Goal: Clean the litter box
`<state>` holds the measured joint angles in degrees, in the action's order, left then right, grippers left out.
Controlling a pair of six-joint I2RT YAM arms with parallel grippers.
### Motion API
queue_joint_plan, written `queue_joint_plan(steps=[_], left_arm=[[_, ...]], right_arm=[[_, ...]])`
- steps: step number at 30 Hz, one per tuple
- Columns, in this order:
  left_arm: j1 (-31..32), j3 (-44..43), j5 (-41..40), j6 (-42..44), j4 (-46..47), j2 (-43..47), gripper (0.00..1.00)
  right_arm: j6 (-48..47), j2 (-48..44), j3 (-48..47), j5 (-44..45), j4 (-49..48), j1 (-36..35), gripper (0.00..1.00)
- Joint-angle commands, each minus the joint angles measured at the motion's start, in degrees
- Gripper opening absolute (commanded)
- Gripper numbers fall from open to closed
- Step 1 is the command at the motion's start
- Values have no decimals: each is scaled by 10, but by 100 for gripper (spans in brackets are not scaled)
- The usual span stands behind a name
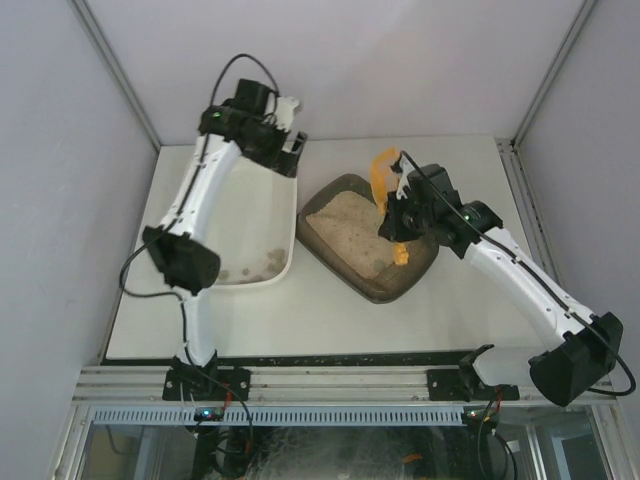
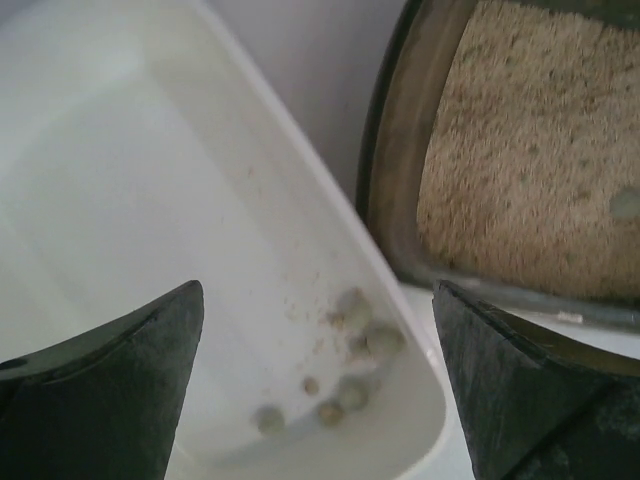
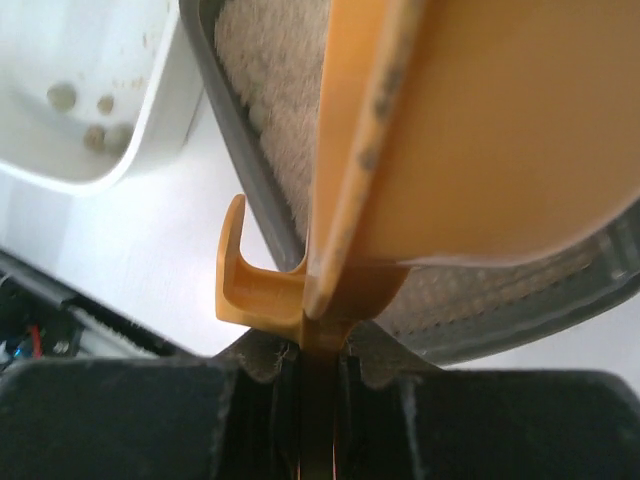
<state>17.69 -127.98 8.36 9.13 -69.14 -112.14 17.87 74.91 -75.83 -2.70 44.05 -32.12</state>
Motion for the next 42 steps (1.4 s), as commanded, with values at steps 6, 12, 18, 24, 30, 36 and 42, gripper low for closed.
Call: queue_joint_plan(steps=[6, 12, 18, 24, 30, 36, 42], left_arm=[[162, -97, -149, 42, 73, -152, 97], [178, -132, -131, 37, 66, -218, 82], [190, -92, -233, 60, 122, -241, 75], [190, -70, -234, 65, 169, -205, 79], [190, -117, -255, 102, 170, -238, 86], [190, -117, -276, 127, 157, -290, 75], [180, -86, -268, 124, 154, -285, 17]], right_arm=[[116, -85, 187, -245, -136, 105, 0], [121, -99, 226, -268, -158, 131, 0], [152, -95, 266, -348, -218, 177, 0], [157, -86, 287, -365, -243, 181, 0], [170, -78, 307, -376, -267, 181, 0], [172, -81, 326, -369, -271, 181, 0], [186, -79, 335, -367, -287, 181, 0]])
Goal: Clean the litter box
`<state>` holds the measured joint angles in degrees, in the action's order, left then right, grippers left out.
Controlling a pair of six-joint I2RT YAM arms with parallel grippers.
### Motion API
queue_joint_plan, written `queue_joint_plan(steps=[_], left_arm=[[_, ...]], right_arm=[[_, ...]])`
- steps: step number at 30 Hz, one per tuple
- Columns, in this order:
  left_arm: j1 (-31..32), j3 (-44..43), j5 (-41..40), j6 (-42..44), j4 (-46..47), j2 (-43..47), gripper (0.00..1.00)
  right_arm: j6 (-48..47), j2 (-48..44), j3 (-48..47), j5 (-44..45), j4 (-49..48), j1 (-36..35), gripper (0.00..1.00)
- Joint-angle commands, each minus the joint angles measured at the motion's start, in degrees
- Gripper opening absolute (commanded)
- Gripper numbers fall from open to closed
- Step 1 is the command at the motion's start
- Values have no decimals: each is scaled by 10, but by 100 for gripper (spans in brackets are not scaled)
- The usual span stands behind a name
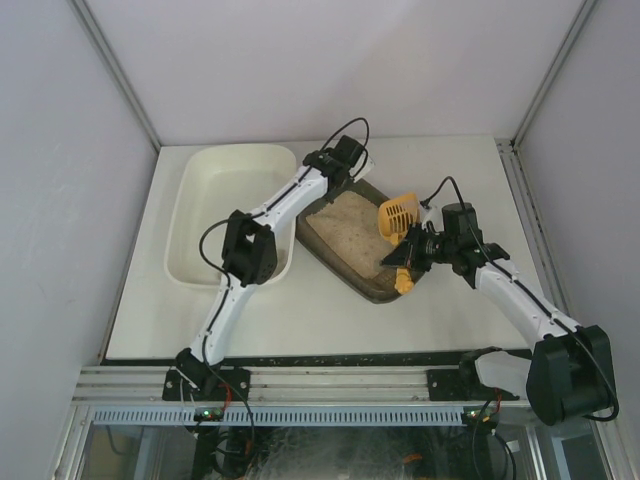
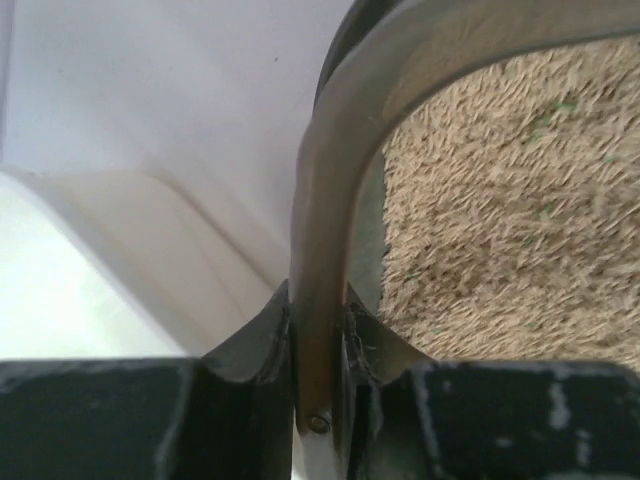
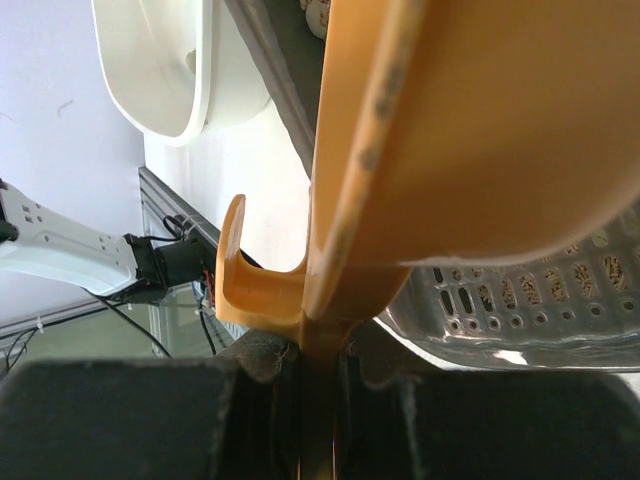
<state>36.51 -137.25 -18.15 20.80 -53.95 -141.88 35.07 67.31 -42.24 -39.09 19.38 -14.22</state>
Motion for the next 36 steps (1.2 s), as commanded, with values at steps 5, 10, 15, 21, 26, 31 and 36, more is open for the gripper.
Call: queue_joint_plan(steps=[5, 10, 15, 21, 26, 31, 36], left_arm=[[-13, 17, 10, -26, -28, 31, 0], [-16, 54, -32, -148, -70, 70, 0], [-20, 89, -46, -291, -149, 105, 0], [-18, 124, -41, -431, -186, 153, 0], [-11, 126, 63, -479, -148, 189, 0], [3, 164, 146, -599, -96, 219, 0], [27, 217, 184, -713, -65, 233, 0]], right_arm=[[18, -6, -1, 2, -40, 2, 0], [20, -20, -1, 14, -33, 2, 0], [26, -37, -2, 17, -45, 5, 0], [37, -62, -1, 34, -62, 5, 0], [42, -85, 6, 46, -62, 5, 0], [48, -120, 11, 59, -57, 6, 0], [62, -162, 10, 64, -52, 17, 0]])
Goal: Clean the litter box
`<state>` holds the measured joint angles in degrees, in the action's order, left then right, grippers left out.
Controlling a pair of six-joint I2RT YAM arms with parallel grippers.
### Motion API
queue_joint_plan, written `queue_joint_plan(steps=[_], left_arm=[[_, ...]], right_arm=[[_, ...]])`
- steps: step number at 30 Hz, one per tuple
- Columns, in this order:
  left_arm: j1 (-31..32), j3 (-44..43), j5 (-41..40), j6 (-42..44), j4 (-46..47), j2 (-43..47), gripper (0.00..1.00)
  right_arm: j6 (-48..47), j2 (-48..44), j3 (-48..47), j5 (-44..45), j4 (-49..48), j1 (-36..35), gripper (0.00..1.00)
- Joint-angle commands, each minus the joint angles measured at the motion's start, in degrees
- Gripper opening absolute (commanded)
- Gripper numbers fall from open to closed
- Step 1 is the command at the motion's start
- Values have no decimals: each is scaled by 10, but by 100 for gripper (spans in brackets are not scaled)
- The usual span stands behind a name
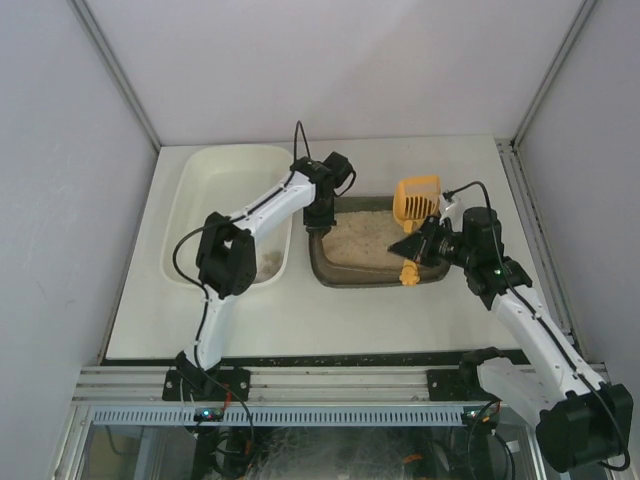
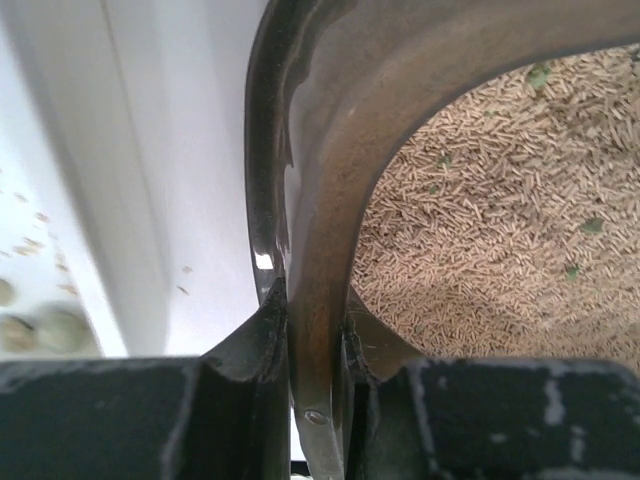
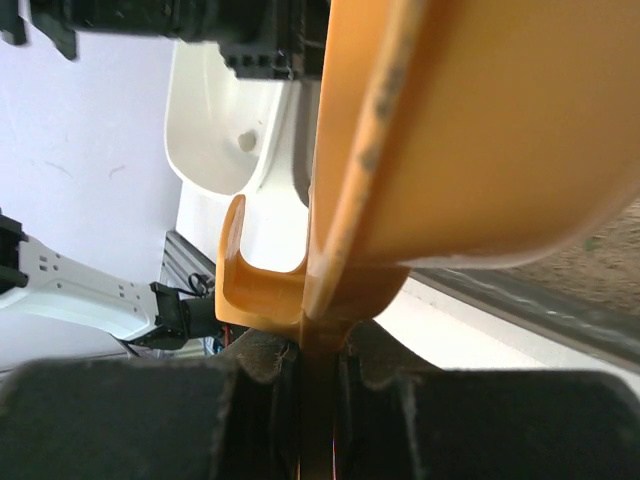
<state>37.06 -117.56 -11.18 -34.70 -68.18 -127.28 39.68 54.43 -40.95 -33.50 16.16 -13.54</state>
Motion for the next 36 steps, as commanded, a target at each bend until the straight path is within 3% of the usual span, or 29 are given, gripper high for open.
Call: queue_joint_plan(steps=[1, 6, 9, 11, 12, 18, 23, 26, 29, 31, 33, 36], left_arm=[[26, 36, 118, -170, 81, 92, 0], [38, 207, 204, -226, 186, 158, 1], [40, 281, 240, -226, 239, 194, 38], [40, 275, 236, -181, 234, 203, 71], [40, 255, 229, -149, 210, 201, 78], [41, 151, 157, 41, 101, 208, 85], [36, 60, 149, 369, 102, 226, 80], [34, 76, 153, 533, 174, 247, 82], [21, 55, 198, 658, 203, 209, 85], [4, 20, 297, 712, 197, 157, 86], [-1, -47, 354, 763, 163, 101, 94], [5, -163, 370, 784, 140, 16, 100]], right_arm=[[19, -40, -4, 6, -18, 13, 0], [23, -63, -9, 15, 2, 17, 0], [26, -71, -11, 25, 18, 18, 0], [30, -76, -11, 32, 22, 18, 0], [30, -76, -11, 32, 23, 18, 0], [34, -73, -11, 32, 16, 18, 0], [40, -76, -6, 35, 9, 18, 0], [39, -78, -3, 35, 9, 18, 0], [38, -75, -3, 35, 5, 18, 0], [45, -75, -3, 33, 0, 18, 0], [65, -78, -3, 24, -9, 18, 0], [84, -96, -3, 17, -10, 18, 0]])
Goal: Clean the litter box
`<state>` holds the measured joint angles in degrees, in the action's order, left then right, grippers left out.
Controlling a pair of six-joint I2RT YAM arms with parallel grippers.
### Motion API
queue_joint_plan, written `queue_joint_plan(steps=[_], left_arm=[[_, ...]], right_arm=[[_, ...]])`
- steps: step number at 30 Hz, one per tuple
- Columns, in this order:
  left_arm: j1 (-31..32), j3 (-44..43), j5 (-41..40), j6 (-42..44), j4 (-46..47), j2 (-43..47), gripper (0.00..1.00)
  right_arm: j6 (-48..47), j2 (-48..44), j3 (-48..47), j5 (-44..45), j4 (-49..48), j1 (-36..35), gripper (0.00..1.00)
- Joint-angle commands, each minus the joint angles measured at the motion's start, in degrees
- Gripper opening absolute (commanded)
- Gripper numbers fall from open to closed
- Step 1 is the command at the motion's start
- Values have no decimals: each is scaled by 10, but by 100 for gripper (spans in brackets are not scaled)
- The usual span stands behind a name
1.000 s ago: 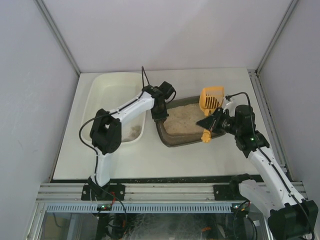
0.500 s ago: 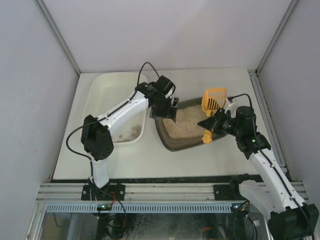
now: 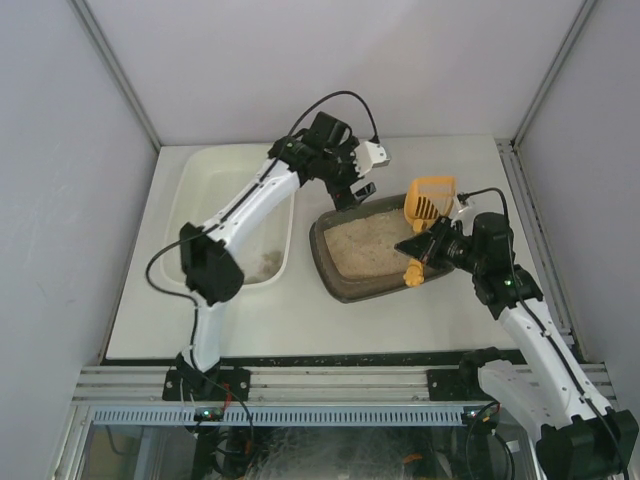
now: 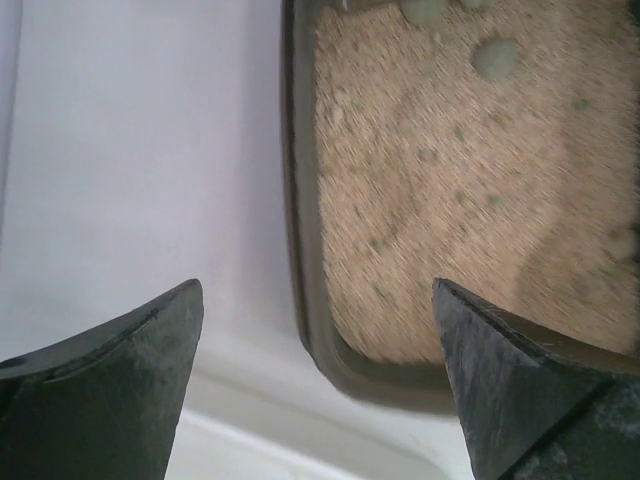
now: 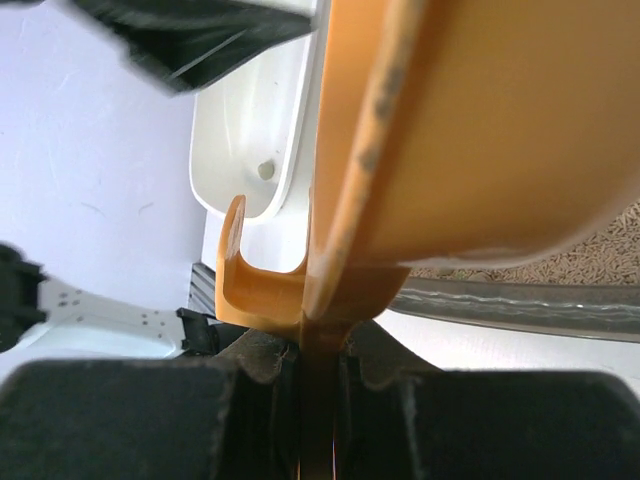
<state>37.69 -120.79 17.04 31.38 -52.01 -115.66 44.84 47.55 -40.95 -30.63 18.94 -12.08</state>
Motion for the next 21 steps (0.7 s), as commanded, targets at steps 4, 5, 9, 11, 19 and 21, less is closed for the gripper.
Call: queue_joint_plan(steps=[4, 5, 9, 11, 19, 21], left_arm=[[12, -212, 66, 121, 13, -170, 100], [14, -203, 62, 123, 31, -174, 100], [15, -187, 79, 133, 62, -193, 100], [16, -188, 86, 133, 68, -207, 99], [15, -199, 63, 101, 95, -264, 85], [13, -197, 55, 104, 94, -271, 84]], right_arm=[[28, -55, -3, -1, -10, 5, 0], [26, -61, -3, 4, -3, 6, 0], [19, -84, -3, 13, 26, 11, 0], [16, -93, -3, 16, 42, 16, 0], [9, -111, -3, 16, 67, 34, 0], [8, -111, -3, 12, 69, 38, 0]])
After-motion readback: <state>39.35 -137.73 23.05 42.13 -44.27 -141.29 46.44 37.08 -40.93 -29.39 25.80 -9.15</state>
